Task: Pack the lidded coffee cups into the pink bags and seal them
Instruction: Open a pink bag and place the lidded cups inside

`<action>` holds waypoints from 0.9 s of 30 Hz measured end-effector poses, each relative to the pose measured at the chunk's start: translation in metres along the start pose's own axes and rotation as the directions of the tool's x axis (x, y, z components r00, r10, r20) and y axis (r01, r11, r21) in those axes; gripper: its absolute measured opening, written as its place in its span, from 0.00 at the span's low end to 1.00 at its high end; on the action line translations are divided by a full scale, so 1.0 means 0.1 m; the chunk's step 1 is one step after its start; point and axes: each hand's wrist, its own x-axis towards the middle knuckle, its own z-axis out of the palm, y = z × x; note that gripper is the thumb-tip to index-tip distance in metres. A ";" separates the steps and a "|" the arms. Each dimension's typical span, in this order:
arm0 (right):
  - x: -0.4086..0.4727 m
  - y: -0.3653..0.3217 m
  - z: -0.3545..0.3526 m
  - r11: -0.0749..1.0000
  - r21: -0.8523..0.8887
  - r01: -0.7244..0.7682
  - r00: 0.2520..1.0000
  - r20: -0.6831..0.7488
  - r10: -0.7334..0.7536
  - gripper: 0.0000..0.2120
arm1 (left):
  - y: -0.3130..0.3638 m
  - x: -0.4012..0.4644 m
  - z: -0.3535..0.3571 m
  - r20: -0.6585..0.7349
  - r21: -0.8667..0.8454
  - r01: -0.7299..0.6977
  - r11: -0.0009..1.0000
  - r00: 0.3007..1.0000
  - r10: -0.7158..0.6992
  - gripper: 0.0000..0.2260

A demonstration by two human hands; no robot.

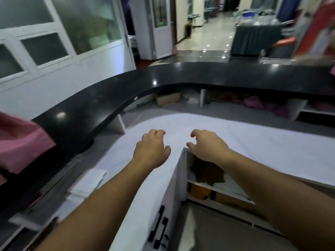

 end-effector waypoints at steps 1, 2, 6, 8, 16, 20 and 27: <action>-0.08 0.24 -0.07 1.000 0.003 -0.029 0.999 -0.013 0.029 0.23 | 0.25 0.06 0.06 0.008 0.004 -0.038 0.999 0.999 0.038 0.26; -0.16 0.48 -0.15 0.998 0.004 -0.059 0.998 -0.029 0.059 0.23 | 0.51 0.12 0.12 0.014 0.008 -0.073 0.997 0.997 0.073 0.26; -0.51 1.51 -0.52 0.980 0.016 -0.201 0.976 -0.087 0.201 0.23 | 1.68 0.29 0.39 0.043 -0.007 -0.192 0.981 0.980 0.192 0.27; -0.71 2.04 -0.68 0.960 0.035 -0.279 0.954 -0.107 0.281 0.23 | 2.27 0.34 0.54 0.048 -0.025 -0.255 0.967 0.965 0.256 0.27; -1.49 3.84 -1.24 0.826 0.151 -0.544 0.816 -0.133 0.562 0.23 | 4.28 0.43 1.03 0.114 -0.083 -0.473 0.877 0.870 0.480 0.25; -1.75 4.49 -1.44 0.750 0.207 -0.628 0.733 -0.166 0.659 0.23 | 5.06 0.51 1.23 0.160 -0.110 -0.556 0.824 0.808 0.567 0.25; -1.86 5.50 -1.71 0.641 0.257 -0.724 0.610 -0.198 0.768 0.21 | 6.25 0.84 1.66 0.221 -0.220 -0.631 0.744 0.710 0.668 0.25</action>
